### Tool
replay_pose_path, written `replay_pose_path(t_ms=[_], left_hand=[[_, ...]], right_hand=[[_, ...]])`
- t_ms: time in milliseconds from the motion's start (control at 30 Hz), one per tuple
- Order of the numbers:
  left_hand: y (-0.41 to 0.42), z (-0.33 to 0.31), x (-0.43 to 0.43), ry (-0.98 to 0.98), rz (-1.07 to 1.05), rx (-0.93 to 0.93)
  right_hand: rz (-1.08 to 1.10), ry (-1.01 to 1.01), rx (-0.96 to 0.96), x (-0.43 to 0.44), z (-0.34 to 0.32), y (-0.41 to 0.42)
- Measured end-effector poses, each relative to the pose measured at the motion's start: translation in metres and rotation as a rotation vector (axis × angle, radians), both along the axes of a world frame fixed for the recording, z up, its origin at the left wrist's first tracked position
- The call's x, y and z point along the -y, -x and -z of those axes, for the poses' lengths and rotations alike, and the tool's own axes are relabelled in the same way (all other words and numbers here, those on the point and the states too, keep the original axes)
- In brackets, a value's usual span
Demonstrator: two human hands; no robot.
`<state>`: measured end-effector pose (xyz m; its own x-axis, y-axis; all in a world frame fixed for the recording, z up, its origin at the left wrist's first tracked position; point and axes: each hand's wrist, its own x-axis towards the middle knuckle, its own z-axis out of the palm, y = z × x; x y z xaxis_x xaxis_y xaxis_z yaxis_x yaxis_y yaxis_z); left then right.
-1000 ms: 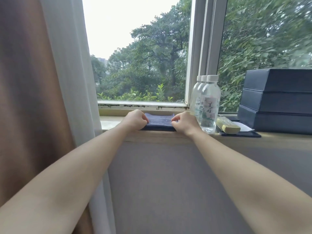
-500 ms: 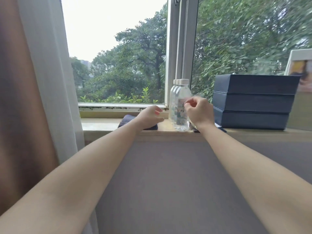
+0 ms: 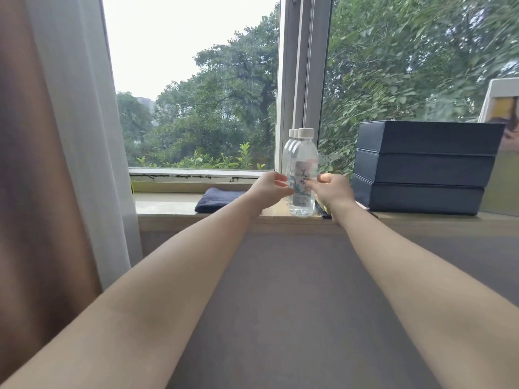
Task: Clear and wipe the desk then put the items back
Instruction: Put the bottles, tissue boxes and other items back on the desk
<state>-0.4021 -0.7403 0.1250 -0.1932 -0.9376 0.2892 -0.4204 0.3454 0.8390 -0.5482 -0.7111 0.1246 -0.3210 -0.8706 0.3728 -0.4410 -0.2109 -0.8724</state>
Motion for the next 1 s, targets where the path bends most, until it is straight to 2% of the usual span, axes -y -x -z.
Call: replay_pose_path(t_ms=[467,767,1000], left_hand=[[-0.018,-0.002,-0.027,0.068,-0.043,-0.037],[-0.078,-0.005,-0.072,0.07,-0.032,-0.088],[-0.143,0.0,-0.112,0.102,-0.135,-0.05]], right_hand=[[-0.151,0.057,0.19,-0.015,0.011,-0.009],[-0.326,0.082,0.253,-0.039,0.013,-0.054],[-0.487,0.093,0.278,-0.057,0.025,-0.113]])
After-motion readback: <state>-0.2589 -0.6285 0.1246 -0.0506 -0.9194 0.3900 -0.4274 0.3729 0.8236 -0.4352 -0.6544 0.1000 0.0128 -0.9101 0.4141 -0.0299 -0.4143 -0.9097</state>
